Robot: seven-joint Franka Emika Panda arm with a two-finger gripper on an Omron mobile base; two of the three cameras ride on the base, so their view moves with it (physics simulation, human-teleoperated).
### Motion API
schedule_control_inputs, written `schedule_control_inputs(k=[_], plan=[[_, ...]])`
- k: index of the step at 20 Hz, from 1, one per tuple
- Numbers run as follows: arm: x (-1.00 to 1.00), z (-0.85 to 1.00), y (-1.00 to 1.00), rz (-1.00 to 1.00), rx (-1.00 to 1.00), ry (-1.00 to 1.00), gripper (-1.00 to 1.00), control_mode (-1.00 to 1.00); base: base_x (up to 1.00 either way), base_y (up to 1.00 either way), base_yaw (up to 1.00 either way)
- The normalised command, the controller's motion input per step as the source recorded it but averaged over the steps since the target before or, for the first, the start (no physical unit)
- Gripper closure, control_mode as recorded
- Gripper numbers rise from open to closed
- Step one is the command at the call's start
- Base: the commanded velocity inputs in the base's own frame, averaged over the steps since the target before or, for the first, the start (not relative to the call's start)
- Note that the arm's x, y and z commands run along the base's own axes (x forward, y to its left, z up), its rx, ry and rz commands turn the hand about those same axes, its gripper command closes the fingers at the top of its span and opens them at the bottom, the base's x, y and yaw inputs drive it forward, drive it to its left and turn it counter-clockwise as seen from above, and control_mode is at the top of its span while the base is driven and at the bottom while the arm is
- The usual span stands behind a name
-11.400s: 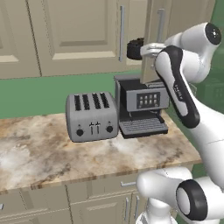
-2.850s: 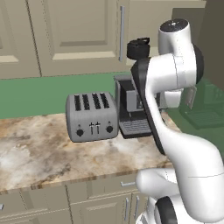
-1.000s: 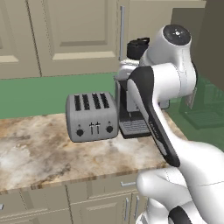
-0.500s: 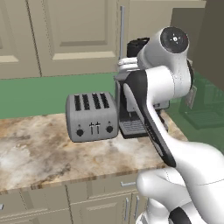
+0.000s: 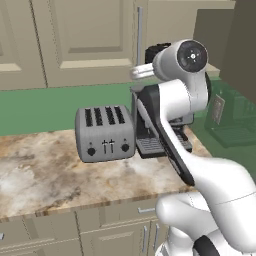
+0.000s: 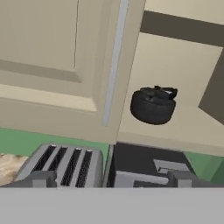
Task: Open the cabinet, pick the kettle from the cabinet, and place it in the sink.
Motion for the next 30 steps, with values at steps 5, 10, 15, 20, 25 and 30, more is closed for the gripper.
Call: schedule_control_inputs(k=[5,10,15,20,25,30], plan=[[0.36,0.22,0.00,0.08,-0.02,0.00,-1.00,-1.00,0.00,0.00,0.00],[0.38,0.19,0.00,0.07,0.00,0.00,-1.00,-1.00,0.00,0.00,0.00],[0.40,0.10,0.01,0.02,-0.01,0.00,-1.00,-1.00,0.00,0.00,0.00],[0.43,0.04,0.05,0.00,-0.02,0.00,-1.00,-1.00,0.00,0.00,0.00],[0.46,0.00,0.09,0.00,0.00,0.04,-1.00,-1.00,0.00,0.00,0.00],[0.46,0.00,0.10,0.00,0.00,0.06,-1.00,-1.00,0.00,0.00,0.00]])
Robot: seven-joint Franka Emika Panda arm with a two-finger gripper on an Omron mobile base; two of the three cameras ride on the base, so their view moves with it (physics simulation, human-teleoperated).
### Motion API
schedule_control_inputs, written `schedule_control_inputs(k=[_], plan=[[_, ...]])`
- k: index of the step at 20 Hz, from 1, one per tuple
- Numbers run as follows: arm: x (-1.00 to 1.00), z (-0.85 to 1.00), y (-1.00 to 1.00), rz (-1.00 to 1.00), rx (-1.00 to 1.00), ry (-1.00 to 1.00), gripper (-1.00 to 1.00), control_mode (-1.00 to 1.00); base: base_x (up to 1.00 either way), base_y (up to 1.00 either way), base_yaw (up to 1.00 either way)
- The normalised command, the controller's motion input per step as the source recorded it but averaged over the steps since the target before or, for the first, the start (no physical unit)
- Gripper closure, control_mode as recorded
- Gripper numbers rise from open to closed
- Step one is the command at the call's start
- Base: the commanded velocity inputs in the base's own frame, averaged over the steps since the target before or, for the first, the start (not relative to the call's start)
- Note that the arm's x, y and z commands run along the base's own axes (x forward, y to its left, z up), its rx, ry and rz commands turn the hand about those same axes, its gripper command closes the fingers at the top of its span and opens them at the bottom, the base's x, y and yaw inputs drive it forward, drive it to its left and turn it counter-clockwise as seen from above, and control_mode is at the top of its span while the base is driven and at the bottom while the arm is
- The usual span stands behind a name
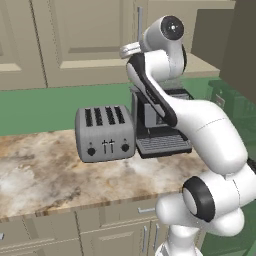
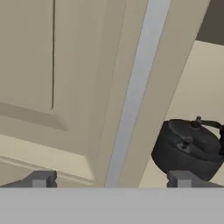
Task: Open the cabinet, pick the kettle from the cabinet, and place it in the sink.
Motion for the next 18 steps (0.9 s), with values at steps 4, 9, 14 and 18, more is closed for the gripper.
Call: schedule_control_inputs(k=[4,9,14,18], plan=[[0.47,-0.04,0.02,0.00,0.00,0.06,-1.00,-1.00,0.00,0.00,0.00],[0.49,-0.09,0.05,0.00,0.00,0.06,-1.00,-1.00,0.00,0.00,0.00],[0.45,-0.12,0.12,0.00,0.00,0.02,1.00,-1.00,0.00,0.00,0.00],[0.39,-0.08,0.17,0.00,0.00,0.00,1.00,-1.00,0.00,0.00,0.00]])
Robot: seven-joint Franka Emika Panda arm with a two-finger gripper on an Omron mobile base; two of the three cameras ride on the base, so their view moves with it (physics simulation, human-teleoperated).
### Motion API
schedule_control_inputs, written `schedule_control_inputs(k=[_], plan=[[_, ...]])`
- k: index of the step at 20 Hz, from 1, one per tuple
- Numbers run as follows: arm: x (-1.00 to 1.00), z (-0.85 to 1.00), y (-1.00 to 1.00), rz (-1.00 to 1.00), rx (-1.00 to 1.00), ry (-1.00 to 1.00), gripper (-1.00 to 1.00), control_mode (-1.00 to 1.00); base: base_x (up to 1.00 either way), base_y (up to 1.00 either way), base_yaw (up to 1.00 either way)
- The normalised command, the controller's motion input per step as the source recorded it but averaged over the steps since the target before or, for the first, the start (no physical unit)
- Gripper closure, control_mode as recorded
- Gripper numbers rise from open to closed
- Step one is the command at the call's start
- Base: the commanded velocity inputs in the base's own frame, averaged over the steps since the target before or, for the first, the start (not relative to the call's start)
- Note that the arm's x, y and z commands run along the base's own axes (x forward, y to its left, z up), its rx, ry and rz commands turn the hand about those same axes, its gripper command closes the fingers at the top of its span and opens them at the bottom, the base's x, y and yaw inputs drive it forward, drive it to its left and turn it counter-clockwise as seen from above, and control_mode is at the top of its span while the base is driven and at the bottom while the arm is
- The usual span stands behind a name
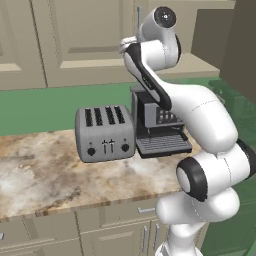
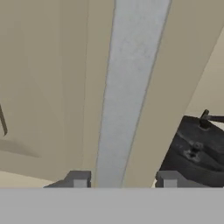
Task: Open the cabinet, pick the kettle from the cabinet, and place it in the sink.
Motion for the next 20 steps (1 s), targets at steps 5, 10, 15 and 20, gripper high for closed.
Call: schedule_control_inputs(k=[5,10,15,20], plan=[[0.15,-0.06,0.18,-0.01,0.00,0.00,1.00,-1.00,0.00,0.00,0.00],[0.09,-0.05,0.36,-0.07,0.00,0.00,1.00,-1.00,0.00,0.00,0.00],[0.03,0.00,0.44,-0.10,0.00,0.00,1.00,-1.00,0.00,0.00,0.00],[-0.02,0.00,0.44,-0.07,0.00,0.03,1.00,-1.00,0.00,0.00,0.00]])
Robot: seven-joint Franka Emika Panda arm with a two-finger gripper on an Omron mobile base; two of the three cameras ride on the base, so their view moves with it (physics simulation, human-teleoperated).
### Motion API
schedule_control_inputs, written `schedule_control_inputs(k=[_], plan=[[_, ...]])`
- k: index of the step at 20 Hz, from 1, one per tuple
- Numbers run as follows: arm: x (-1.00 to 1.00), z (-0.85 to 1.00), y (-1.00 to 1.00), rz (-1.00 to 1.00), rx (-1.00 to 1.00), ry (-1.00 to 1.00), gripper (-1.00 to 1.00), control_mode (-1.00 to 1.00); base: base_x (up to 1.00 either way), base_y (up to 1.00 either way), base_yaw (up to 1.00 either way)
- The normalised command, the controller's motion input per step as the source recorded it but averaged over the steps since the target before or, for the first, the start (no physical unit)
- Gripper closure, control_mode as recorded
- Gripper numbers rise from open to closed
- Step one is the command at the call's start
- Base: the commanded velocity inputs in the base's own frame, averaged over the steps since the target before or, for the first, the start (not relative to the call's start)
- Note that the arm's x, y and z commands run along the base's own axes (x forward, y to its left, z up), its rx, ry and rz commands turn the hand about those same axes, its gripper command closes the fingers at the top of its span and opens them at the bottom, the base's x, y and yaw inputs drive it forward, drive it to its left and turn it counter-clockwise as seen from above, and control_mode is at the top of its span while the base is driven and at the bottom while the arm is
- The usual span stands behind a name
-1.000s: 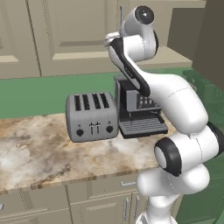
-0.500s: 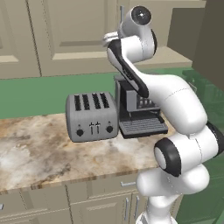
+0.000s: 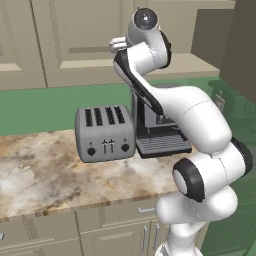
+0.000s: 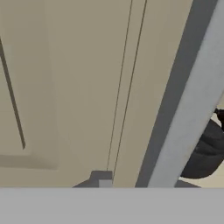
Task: Open the cabinet, pick the kettle from the cabinet, and place it in the sink.
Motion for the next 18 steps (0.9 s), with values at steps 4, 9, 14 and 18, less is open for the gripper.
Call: schedule_control_inputs(k=[4,9,14,18], plan=[[0.01,-0.05,0.41,0.00,0.03,0.21,1.00,-1.00,0.00,0.00,0.00],[-0.15,-0.02,0.39,0.00,0.04,0.12,1.00,-1.00,0.00,0.00,0.00],[-0.41,0.00,0.35,0.00,0.05,0.01,1.00,-1.00,0.00,0.00,0.00],[-0.49,0.00,0.33,0.00,0.04,0.00,1.00,-1.00,0.00,0.00,0.00]])
